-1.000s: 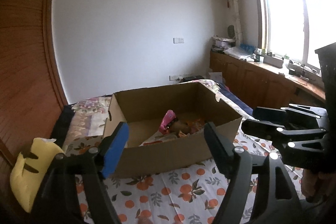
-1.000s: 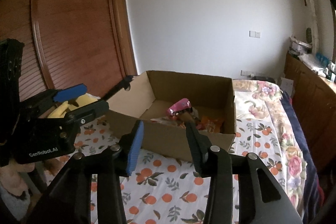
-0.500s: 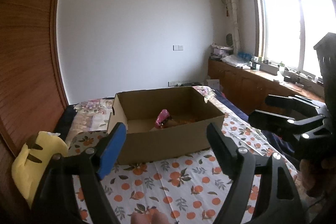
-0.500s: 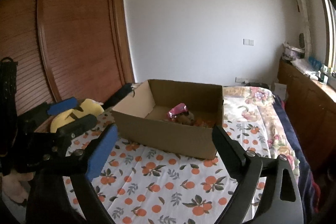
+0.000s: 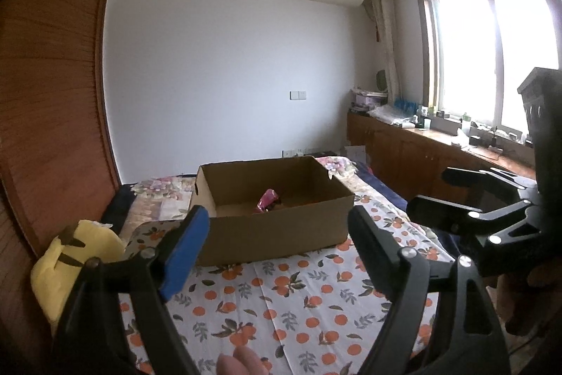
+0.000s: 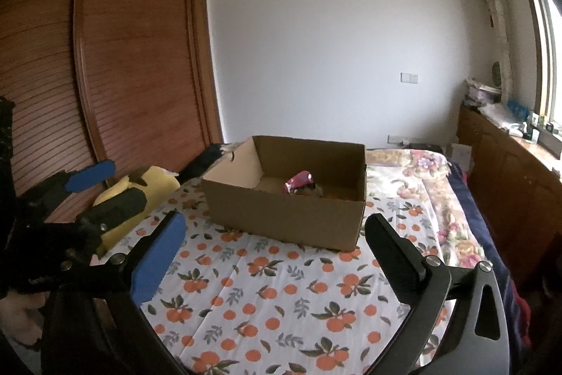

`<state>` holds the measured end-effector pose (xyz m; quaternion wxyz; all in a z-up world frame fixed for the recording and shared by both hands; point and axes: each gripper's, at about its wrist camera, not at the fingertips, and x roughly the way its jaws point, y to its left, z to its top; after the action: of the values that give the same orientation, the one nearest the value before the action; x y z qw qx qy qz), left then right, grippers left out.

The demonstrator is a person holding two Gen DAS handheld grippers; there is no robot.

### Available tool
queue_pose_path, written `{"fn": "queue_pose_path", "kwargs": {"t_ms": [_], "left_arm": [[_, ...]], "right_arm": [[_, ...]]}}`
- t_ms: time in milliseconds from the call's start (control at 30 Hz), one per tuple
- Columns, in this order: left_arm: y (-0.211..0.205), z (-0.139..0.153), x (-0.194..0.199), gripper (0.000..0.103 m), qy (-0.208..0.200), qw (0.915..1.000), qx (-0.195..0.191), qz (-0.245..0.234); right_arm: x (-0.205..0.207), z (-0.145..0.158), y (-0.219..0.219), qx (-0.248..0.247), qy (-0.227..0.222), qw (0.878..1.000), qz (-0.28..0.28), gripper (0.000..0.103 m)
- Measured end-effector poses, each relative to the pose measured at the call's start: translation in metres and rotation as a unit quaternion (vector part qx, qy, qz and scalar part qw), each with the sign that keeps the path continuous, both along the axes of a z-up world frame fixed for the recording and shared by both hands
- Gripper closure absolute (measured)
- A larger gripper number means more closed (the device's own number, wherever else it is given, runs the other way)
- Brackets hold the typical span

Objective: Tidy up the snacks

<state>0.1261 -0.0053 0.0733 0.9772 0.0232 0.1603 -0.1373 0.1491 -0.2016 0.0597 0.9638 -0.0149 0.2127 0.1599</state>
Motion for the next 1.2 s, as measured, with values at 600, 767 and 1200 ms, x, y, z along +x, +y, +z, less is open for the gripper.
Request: {"fn": "queue_pose_path", "kwargs": {"t_ms": [600,767,1200], "left_arm": [[0.006,-0.012,-0.077,0.020,0.011,0.9995,0.004,0.029],[0.008,-0.018,-0.091,0.020,0.014,0.9991,0.009,0.039],[0.003,-0.047,-0.105,0.020,0.017,0.9972,0.017,0.071]], "right_arm": [[-0.070,-0.010,-0.019,0.011,0.007,1.000,-0.017,0.000],[-0.086,-0.015,-0.025,0.014,0.009,1.000,-0.022,0.000],[-0.116,-0.041,-0.026,0.020,0.010,0.999,-0.028,0.000]]}}
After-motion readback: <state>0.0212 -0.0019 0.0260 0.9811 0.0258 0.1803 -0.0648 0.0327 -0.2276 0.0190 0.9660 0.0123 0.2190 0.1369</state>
